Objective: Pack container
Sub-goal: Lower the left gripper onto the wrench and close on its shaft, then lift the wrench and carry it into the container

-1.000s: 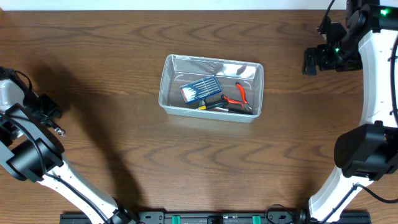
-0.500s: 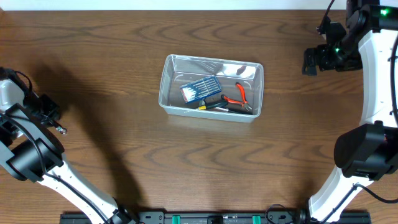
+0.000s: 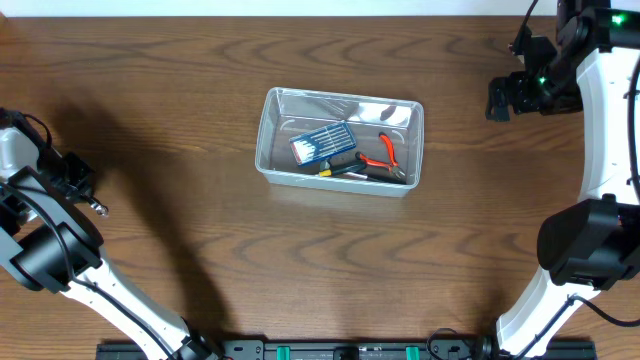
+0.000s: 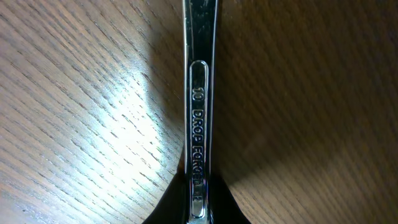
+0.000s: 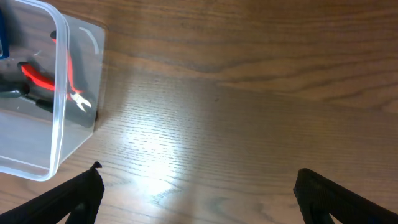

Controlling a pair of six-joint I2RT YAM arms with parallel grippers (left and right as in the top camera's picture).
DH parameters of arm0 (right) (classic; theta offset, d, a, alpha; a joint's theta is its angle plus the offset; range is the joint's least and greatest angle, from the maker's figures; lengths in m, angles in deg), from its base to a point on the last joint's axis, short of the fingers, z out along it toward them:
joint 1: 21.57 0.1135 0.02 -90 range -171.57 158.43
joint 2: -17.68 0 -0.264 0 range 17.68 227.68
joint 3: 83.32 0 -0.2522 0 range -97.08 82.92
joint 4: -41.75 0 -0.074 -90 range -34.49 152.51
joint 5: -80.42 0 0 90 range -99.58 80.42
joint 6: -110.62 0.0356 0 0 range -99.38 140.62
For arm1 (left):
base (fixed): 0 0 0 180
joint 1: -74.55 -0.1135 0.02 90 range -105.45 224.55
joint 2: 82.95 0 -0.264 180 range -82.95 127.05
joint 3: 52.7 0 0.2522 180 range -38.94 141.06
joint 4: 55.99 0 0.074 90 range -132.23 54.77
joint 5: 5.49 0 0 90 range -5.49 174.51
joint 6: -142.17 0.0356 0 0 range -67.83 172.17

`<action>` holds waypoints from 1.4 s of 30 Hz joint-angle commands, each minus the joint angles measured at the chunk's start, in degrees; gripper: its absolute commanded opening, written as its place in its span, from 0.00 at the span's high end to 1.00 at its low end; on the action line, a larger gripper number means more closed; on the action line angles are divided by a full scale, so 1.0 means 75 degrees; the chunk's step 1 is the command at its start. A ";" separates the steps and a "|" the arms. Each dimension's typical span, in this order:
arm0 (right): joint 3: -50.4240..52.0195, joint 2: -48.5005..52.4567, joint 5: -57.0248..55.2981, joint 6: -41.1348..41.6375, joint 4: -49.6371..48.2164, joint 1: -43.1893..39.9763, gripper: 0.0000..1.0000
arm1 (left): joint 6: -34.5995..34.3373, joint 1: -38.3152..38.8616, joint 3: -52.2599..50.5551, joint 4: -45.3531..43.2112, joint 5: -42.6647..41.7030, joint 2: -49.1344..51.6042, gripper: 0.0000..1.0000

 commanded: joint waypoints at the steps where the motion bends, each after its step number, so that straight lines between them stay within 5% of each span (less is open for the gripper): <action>1: -0.0015 0.0029 0.0029 -0.0143 0.0006 -0.0061 0.01 | -0.0125 -0.0003 -0.0335 0.0137 -0.0143 0.0344 0.94; 11: -0.0015 0.0029 0.0026 -0.0254 0.0006 -0.0061 0.01 | -0.0085 0.0615 0.0315 0.0959 -0.0318 -0.0055 0.94; 18: -0.0015 0.0029 0.0035 0.0093 -0.0318 -0.0061 0.01 | 0.0991 0.2361 0.0877 0.1734 -0.0539 -0.1719 0.94; 29: -0.0015 0.0143 0.0160 0.0851 -0.1317 -0.0061 0.01 | 0.4549 0.6700 0.0889 0.1113 -0.0507 -0.4141 0.94; 36: -0.0012 0.0533 0.0291 0.0848 -0.1276 -0.0061 0.01 | 0.6677 0.8918 0.0886 0.0638 -0.0542 -0.3561 0.95; 42: -0.0012 0.0638 0.0291 0.0848 -0.1282 -0.0061 0.01 | 0.7399 0.9573 0.0871 0.0868 -0.0542 -0.2556 0.94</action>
